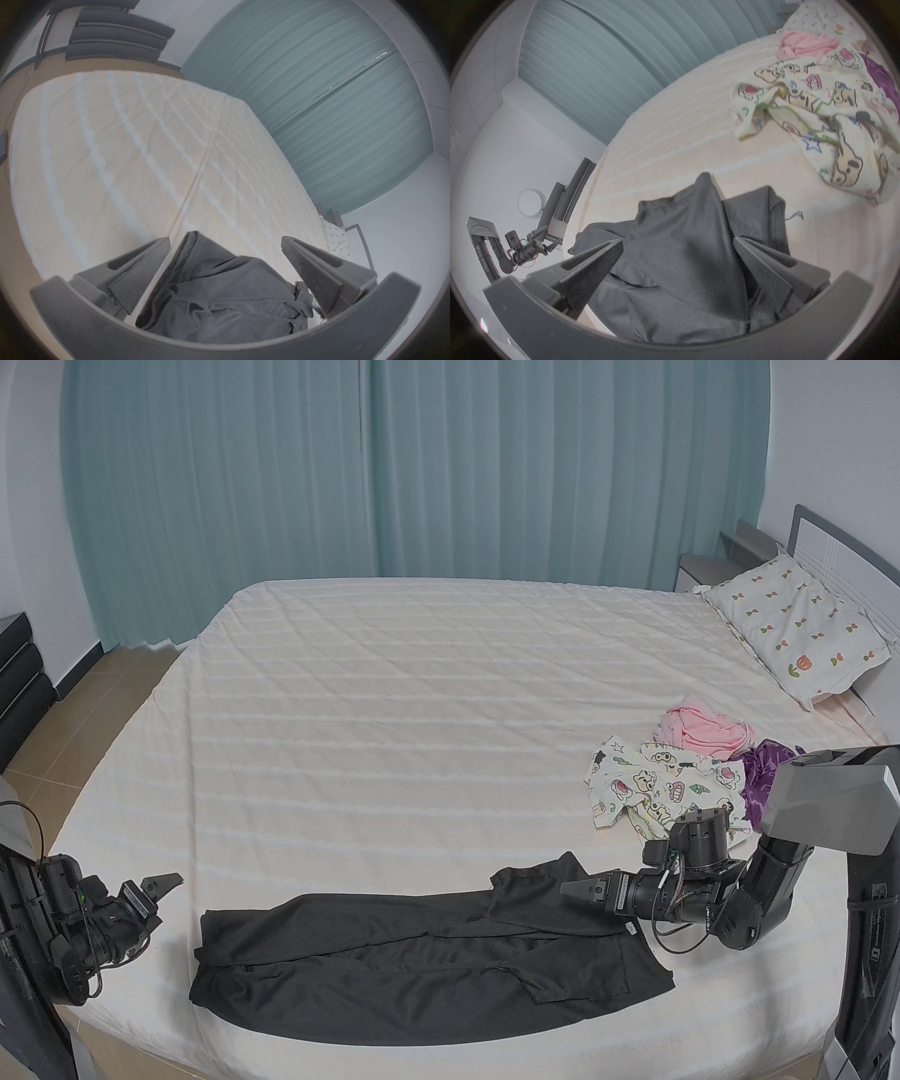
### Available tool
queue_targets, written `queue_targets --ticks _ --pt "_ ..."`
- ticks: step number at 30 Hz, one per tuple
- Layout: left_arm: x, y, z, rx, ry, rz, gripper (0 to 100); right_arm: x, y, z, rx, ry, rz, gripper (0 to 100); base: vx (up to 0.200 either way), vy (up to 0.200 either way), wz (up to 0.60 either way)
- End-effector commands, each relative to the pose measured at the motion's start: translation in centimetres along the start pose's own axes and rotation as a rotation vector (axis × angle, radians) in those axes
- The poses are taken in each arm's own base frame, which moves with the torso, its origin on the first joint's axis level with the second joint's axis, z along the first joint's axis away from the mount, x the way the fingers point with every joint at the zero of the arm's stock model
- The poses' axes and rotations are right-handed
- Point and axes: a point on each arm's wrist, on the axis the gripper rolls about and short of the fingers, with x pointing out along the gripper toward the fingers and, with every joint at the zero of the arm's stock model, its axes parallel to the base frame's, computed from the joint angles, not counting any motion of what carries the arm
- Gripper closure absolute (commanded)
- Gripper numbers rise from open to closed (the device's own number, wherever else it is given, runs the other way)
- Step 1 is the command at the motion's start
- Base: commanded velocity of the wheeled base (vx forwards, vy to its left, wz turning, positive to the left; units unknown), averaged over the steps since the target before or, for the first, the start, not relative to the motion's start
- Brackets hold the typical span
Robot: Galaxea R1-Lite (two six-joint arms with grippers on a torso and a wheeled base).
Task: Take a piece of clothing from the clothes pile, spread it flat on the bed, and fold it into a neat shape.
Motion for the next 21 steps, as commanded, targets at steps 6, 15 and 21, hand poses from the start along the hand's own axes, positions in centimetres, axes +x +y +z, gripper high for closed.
queue_targets --ticks 6,15,21 --pt "2.7 -3.3 -2.5 0.007 0.043 -0.026 0 1.5 -0.2 -0.3 -0.036 0.076 -0.025 0 0.0 0.0 0.0" --pt "3.2 -2.5 -3.4 -0.004 0.086 0.01 0 1.4 -0.1 -0.9 -0.069 0.13 -0.052 100 0.0 0.0 0.0" --pt "3.3 -2.3 -3.6 -0.004 0.096 0.02 0 0.2 -0.6 -1.1 -0.058 0.121 -0.098 100 0.0 0.0 0.0"
